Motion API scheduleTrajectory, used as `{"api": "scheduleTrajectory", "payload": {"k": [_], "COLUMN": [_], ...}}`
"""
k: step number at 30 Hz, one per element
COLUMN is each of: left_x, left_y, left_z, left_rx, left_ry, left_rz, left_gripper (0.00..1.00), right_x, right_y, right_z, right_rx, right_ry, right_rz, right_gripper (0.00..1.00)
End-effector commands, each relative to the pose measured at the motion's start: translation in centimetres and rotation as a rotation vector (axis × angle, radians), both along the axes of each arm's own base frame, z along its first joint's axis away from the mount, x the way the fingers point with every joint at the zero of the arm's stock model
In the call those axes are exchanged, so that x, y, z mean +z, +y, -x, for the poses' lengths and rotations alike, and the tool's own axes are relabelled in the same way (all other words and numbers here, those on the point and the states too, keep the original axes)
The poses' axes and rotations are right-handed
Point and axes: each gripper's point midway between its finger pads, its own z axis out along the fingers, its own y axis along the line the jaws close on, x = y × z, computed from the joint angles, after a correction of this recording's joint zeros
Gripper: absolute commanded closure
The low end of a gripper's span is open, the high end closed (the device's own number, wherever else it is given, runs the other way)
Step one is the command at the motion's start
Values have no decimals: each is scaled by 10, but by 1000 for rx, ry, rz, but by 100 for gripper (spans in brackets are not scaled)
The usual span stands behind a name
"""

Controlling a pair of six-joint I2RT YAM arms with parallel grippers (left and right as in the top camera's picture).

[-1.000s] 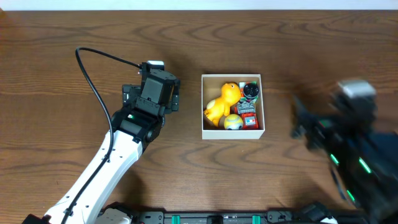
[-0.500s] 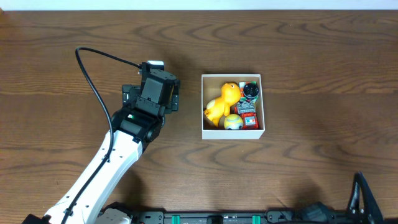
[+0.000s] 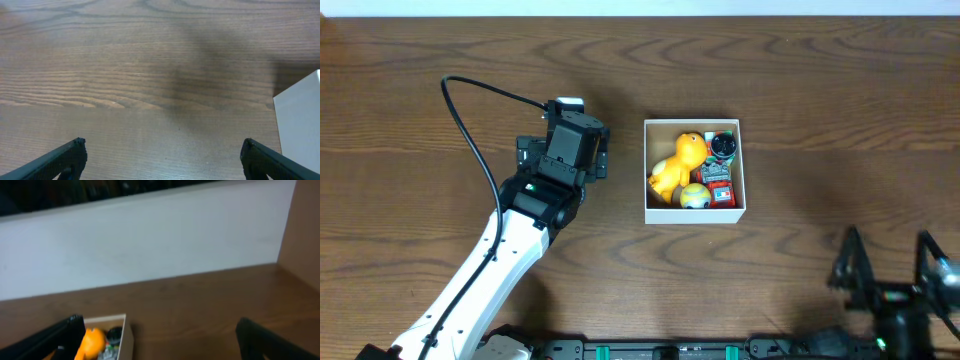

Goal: Pack container

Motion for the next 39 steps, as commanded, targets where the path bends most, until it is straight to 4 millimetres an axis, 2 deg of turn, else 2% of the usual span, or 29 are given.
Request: {"api": "scheduleTrajectory", "payload": {"k": [1, 7, 14, 22, 32, 39], "left_x": [5, 5, 5, 5, 5, 5], "left_y": [3, 3, 3, 3, 3, 3], "left_z": [-1, -1, -1, -1, -1, -1], "left_rx": [21, 21, 21, 21, 21, 21], "left_ry": [-16, -16, -16, -16, -16, -16], "left_rz": [5, 5, 5, 5, 5, 5], "left_gripper": [2, 2, 2, 2, 2, 2], "right_x": [-30, -67, -93, -127, -157, -161], "right_y": [4, 10, 6, 3, 7, 22], "right_z": [-18, -50, -69, -79, -83, -83], "right_rx": [-2, 12, -19, -43, -28, 64], "right_ry": [-1, -62, -110, -89, -15, 9], "right_rz": [-68, -103, -120, -118, -103, -10], "right_gripper": [1, 1, 1, 1, 1, 1]}}
